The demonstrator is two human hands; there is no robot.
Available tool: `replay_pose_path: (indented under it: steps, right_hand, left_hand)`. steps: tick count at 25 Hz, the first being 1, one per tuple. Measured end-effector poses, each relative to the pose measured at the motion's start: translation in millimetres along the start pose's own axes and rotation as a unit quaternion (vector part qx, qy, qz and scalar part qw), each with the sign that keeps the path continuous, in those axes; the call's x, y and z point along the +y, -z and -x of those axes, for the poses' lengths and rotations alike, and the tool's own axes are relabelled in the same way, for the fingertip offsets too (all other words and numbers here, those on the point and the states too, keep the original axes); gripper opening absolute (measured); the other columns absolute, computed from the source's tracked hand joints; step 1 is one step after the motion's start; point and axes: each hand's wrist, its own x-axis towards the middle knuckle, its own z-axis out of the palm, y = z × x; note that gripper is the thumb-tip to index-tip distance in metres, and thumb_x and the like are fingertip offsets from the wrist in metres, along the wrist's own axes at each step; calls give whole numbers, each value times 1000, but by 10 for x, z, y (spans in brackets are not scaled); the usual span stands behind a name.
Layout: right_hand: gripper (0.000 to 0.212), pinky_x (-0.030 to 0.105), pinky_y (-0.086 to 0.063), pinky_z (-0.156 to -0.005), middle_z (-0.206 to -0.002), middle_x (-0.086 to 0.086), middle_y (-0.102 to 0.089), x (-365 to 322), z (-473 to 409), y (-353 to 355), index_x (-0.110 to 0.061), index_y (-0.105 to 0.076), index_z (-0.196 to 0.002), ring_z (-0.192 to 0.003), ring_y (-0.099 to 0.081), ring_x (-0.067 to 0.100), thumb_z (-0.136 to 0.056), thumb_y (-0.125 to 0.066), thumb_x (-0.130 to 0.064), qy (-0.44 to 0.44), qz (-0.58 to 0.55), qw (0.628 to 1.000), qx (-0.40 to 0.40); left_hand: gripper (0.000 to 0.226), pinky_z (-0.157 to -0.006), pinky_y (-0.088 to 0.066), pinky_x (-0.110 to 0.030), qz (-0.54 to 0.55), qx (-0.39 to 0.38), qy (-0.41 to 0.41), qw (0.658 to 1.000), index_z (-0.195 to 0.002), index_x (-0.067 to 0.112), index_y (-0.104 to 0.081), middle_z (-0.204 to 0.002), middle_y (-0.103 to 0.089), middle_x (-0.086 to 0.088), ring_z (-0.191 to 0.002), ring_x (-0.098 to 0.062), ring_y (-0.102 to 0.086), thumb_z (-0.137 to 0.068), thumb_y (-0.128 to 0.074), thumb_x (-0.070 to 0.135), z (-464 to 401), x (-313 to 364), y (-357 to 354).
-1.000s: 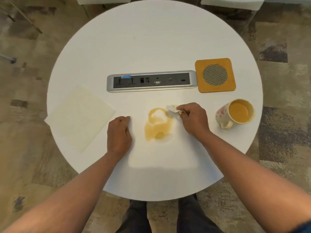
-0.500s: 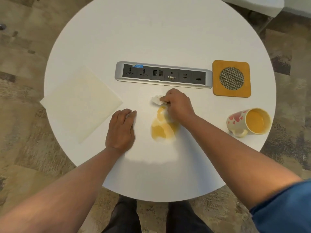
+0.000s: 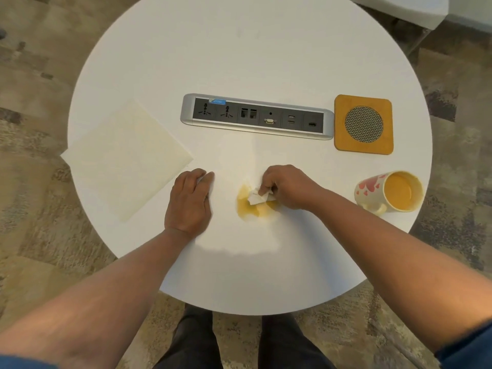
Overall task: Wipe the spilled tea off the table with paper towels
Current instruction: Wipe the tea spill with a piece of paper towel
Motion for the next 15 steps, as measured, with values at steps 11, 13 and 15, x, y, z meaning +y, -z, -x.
replay_pose_path:
  steps: [11, 13, 15]
  right_hand:
    - [38, 35, -53, -74, -95, -7, -67, 259, 182, 22, -25, -77, -79, -93, -63, 21, -86, -51, 2, -234, -306, 897, 215]
    - [29, 30, -50, -81, -104, -5, -61, 265, 235, -25, -20, -76, -90, -98, -58, 17, -84, -54, -2, -193, -255, 927, 196]
    - [30, 19, -42, -83, -115, -1, -50, 257, 314, -66, -16, -71, -106, -99, -53, 13, -78, -65, -5, -138, -194, 960, 145]
  left_hand:
    - [38, -104, -41, -46, -3, -4, 2, 1000, -132, 7, -61, -128, -57, -14, -118, -38, -46, -97, -46, 7, -3, 5, 3]
    - [39, -104, -41, -45, -3, 2, -1, 1000, -132, 6, -61, -127, -57, -14, -118, -37, -46, -97, -45, 8, -3, 11, 8]
    - [38, -103, -42, -46, -3, 8, -5, 1000, -131, 5, -61, -126, -58, -16, -117, -38, -47, -96, -46, 7, -3, 16, 14]
